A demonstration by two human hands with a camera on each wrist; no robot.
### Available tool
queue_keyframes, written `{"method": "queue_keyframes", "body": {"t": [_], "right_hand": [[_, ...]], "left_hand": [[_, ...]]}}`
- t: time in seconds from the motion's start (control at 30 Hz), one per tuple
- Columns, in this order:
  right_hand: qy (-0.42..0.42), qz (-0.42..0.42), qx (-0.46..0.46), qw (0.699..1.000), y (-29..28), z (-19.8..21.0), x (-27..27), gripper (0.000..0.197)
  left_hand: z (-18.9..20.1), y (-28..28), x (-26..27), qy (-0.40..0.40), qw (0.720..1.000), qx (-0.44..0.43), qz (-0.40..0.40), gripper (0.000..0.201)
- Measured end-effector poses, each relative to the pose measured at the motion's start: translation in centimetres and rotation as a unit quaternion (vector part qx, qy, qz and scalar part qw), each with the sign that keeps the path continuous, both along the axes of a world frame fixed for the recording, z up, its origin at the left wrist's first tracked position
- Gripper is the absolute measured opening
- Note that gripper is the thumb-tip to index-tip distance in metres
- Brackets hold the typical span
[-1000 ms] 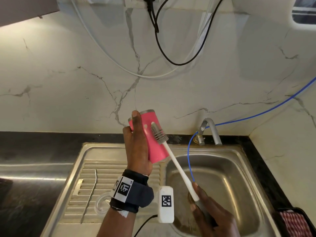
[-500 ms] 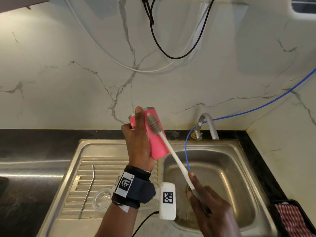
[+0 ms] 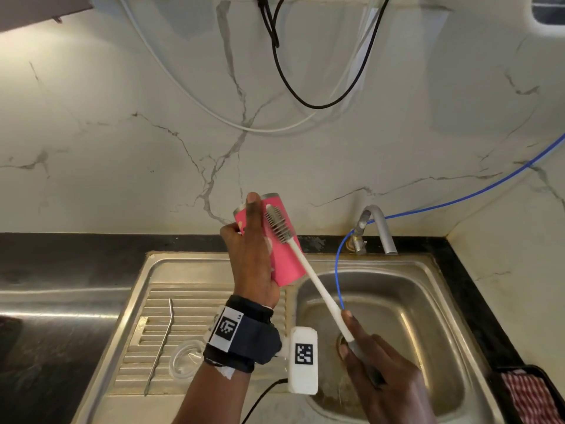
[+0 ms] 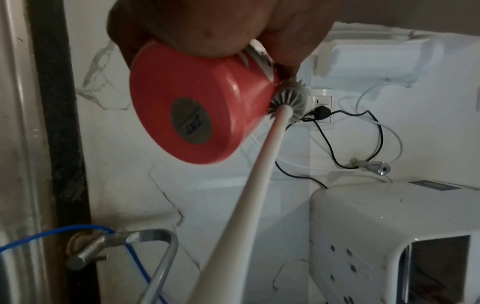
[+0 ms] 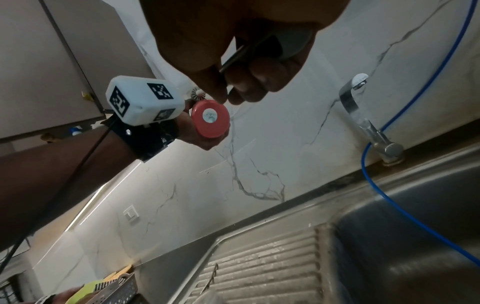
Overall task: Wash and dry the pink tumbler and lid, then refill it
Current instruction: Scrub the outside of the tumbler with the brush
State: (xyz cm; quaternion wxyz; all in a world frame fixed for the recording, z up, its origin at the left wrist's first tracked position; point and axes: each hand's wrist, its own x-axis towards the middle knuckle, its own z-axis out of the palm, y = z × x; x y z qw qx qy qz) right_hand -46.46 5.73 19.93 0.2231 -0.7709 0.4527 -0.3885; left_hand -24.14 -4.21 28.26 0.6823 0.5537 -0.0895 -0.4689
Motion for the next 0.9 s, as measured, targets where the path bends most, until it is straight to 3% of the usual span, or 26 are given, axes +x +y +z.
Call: {"method": "queue_keyframes", "body": {"t": [0.1, 0.2, 0.37, 0.47, 0.6, 0.73, 0.9], "right_hand": [[-0.019, 0.0, 0.012, 1.0, 1.2, -0.5, -1.0, 0.059], [-0.022, -0.001, 0.019, 1.0, 1.2, -0.1, -0.9, 0.054], [-0.031, -0.025, 0.033, 0.999, -0.4, -0.2, 0.3, 0.068], [-0.039, -0.011, 0.029, 0.999, 1.3, -0.2, -0.7, 0.053], [-0.027, -0.006, 0.044, 0.999, 1.4, 0.4, -0.7, 0.047], [0.004, 0.006, 0.019, 1.0, -0.2, 0.4, 0.9, 0.063], [0.047, 0.014, -0.016, 0.999, 1.4, -0.7, -1.0, 0.056]], "left_hand": [[-0.5, -0.7, 1.8, 0.009, 0.999, -0.024, 0.033, 0.103], [-0.7, -0.5, 2.0, 0.0, 0.999, -0.024, 0.03, 0.112], [-1.2, -0.2, 0.1, -0.014, 0.999, -0.033, -0.028, 0.117], [-0.9, -0.7, 1.8, -0.002, 1.0, -0.029, 0.011, 0.128], [-0.7, -0.5, 2.6, 0.002, 0.999, -0.022, 0.032, 0.118], [-0.7, -0.5, 0.4, 0.005, 1.0, 0.009, -0.001, 0.084], [-0.5, -0.8, 2.3, 0.013, 0.998, -0.024, 0.054, 0.098]]}}
